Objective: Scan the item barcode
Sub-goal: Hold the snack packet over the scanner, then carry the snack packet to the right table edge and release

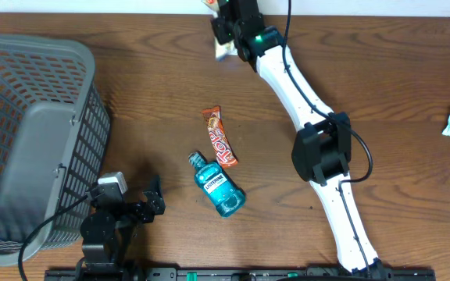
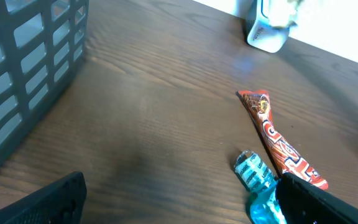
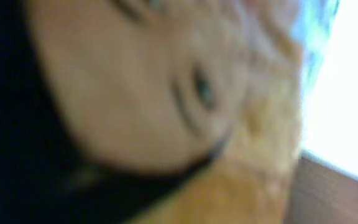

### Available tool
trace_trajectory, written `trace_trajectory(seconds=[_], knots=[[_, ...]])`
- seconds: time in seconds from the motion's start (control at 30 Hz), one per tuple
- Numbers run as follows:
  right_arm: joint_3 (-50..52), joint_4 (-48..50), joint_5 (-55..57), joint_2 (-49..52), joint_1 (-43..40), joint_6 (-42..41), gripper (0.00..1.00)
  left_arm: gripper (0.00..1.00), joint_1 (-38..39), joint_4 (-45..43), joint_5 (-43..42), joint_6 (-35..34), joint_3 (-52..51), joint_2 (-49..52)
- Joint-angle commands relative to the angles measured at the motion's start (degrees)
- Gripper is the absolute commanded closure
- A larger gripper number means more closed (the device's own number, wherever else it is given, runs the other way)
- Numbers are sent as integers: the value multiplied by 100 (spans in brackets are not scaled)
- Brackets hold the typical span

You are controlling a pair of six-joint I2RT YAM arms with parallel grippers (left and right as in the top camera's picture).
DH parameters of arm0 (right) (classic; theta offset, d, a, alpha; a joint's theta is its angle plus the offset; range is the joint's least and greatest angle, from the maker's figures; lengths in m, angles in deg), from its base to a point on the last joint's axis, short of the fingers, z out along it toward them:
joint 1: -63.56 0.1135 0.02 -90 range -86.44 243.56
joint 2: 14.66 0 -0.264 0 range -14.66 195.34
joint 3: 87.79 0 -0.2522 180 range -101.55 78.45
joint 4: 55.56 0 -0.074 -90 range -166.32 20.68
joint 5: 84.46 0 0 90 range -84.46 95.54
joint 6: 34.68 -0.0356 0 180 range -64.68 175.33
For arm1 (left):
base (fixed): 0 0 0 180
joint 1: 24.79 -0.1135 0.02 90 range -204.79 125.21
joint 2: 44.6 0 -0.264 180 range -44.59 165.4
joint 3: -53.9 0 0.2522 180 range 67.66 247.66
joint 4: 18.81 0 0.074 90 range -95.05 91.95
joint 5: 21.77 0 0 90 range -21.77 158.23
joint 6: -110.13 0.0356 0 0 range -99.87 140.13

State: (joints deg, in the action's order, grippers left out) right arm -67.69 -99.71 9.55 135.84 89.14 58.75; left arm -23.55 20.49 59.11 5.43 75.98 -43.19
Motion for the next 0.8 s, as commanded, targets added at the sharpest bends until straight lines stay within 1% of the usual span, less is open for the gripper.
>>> trace_trajectory(seconds=[0.0,0.13,0.23,0.3,0.43,0.5,0.53,0.63,0.7,0.77], knots=[[-474,-946,914,-439,-90,-177,99,2,13,92,-70,72,-81,4],[-590,-2610,1539,-992,-372,-813,99,2,13,92,-70,72,-81,4],[-590,-3858,1578,-1379,-719,-1207,99,2,13,92,-70,72,-81,4],[-590,-4592,1578,-1543,-1012,-1329,99,2,13,92,-70,72,-81,4],[-570,-5495,1580,-1572,-1720,-1316,99,2,13,92,-70,72,-81,4],[-422,-5523,1578,-1526,-2107,-1255,99,2,13,92,-70,72,-81,4],[-210,-5340,1547,-1480,-2391,-1165,99,2,13,92,-70,72,-81,4],[310,-4859,1209,-1399,-2820,-761,99,2,13,92,-70,72,-81,4],[911,-4459,968,-1375,-3132,-721,99,2,13,92,-70,72,-81,4],[1327,-4168,984,-1375,-3342,-717,99,2,13,92,-70,72,-81,4]])
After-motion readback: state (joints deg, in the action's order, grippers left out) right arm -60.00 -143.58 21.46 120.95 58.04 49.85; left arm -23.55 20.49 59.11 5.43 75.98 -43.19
